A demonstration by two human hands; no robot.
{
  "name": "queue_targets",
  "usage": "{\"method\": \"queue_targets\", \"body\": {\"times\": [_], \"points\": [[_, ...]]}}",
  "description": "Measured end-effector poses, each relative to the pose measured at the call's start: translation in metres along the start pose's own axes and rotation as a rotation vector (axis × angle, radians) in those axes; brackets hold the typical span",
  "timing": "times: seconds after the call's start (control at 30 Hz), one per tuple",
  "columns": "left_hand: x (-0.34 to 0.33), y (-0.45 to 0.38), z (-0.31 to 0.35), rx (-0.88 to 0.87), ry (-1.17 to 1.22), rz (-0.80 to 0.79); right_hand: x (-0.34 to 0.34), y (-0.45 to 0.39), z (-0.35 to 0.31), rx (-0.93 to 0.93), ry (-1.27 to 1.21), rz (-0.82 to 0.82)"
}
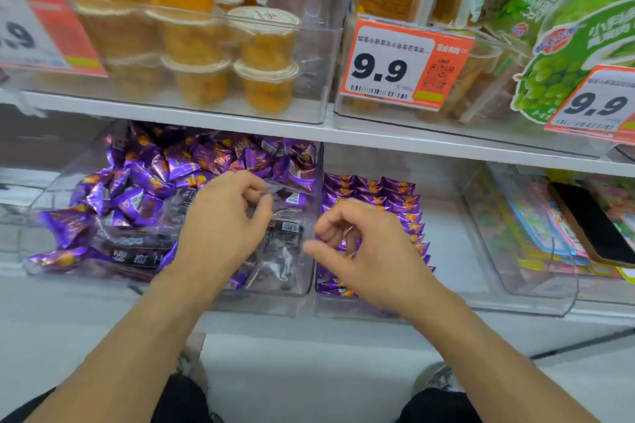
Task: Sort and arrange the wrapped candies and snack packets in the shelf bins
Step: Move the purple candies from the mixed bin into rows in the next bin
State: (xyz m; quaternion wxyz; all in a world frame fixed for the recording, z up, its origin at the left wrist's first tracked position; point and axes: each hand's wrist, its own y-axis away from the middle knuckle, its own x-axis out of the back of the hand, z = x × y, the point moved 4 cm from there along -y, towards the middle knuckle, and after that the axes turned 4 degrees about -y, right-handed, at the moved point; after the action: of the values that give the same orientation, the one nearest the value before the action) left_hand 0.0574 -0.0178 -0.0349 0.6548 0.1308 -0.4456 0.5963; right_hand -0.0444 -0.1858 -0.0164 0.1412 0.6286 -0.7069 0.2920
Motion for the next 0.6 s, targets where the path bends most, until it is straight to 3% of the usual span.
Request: {"method": "queue_targets", "body": {"times": [0.1,0.17,0.23,0.37,0.47,0.6], "points": [[-0.003,-0.027,-0.036,-0.032,-0.277,-0.040,-0.012,-0.045,0.003,0.008,0.044,0.065],[-0.004,-0.034,-0.056,0.060,-0.357,-0.104,-0.018,-0.076,0.010,-0.002,0.237,0.076],[-0.003,-0.034,-0.070,0.135,-0.310,-0.155,-0.022,-0.099,0.019,-0.045,0.490,-0.019],[-0.001,-0.031,-0.080,0.033,-0.292,-0.325,-0.034,-0.124,0.032,-0.156,0.773,-0.262],[0.003,-0.029,-0.083,0.058,-0.173,-0.285,-0.038,-0.132,0.032,-0.146,0.755,-0.165],[0.006,-0.029,-0.087,0.160,-0.022,-0.145,-0.035,-0.123,0.028,-0.215,0.527,-0.087]]}}
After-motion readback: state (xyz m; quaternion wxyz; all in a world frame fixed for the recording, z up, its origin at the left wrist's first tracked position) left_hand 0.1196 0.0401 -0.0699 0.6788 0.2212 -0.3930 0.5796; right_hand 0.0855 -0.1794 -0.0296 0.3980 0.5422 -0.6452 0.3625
